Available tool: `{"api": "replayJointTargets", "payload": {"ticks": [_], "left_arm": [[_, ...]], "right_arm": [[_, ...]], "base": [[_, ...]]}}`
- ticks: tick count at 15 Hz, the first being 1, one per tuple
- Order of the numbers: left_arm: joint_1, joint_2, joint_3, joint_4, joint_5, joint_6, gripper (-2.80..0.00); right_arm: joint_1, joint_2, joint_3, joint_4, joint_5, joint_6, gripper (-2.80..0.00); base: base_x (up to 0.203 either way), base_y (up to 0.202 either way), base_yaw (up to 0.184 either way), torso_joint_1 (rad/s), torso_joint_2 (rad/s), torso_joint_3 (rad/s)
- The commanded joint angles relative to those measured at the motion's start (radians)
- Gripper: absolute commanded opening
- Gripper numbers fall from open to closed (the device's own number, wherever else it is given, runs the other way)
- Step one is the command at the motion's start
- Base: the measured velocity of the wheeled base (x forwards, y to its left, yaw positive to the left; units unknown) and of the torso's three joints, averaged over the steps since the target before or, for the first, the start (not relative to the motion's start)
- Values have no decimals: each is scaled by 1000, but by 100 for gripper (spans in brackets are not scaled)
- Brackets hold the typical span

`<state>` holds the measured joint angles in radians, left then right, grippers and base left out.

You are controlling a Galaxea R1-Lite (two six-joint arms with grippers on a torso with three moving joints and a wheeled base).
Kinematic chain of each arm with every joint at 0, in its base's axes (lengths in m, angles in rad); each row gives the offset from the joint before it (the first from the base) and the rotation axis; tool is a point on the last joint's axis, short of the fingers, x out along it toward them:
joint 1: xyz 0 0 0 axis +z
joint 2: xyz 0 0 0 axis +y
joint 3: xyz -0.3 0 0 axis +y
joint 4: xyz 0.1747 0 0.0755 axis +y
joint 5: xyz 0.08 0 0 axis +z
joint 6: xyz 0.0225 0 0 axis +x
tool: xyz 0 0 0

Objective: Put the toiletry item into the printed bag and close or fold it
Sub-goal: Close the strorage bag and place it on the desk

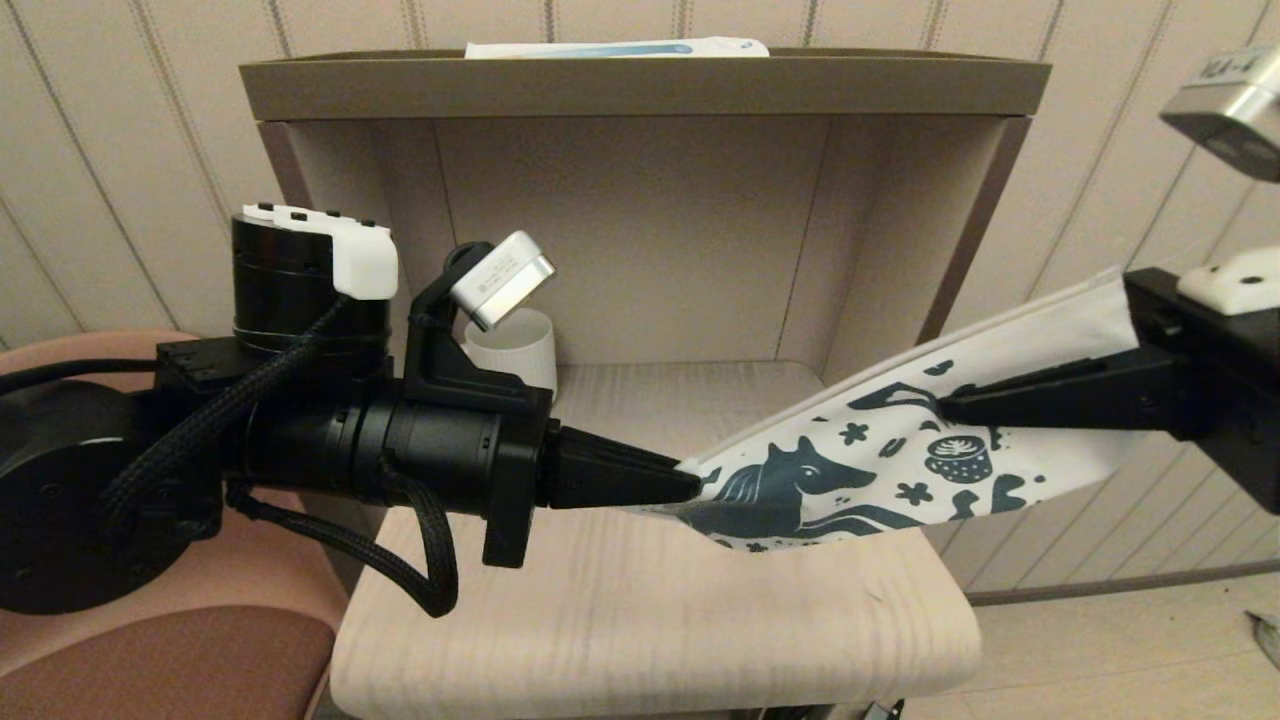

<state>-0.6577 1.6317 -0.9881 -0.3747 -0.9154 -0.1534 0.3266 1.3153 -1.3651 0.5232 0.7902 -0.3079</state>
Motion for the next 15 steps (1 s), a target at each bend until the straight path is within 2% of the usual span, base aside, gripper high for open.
{"api": "replayJointTargets", "payload": {"ticks": [1, 12, 15], "left_arm": [[0, 0, 0, -3, -5, -2, -280], [0, 4, 0, -3, -5, -2, -280], [0, 5, 0, -3, -5, -2, -280]], "right_arm": [[-12, -12, -2, 3, 4, -2, -280], [-69, -56, 3, 4, 12, 0, -280], [-115, -73, -2, 4, 32, 0, -280]], "base": [[0, 0, 0, 0, 0, 0], [0, 0, 0, 0, 0, 0], [0, 0, 0, 0, 0, 0]]}}
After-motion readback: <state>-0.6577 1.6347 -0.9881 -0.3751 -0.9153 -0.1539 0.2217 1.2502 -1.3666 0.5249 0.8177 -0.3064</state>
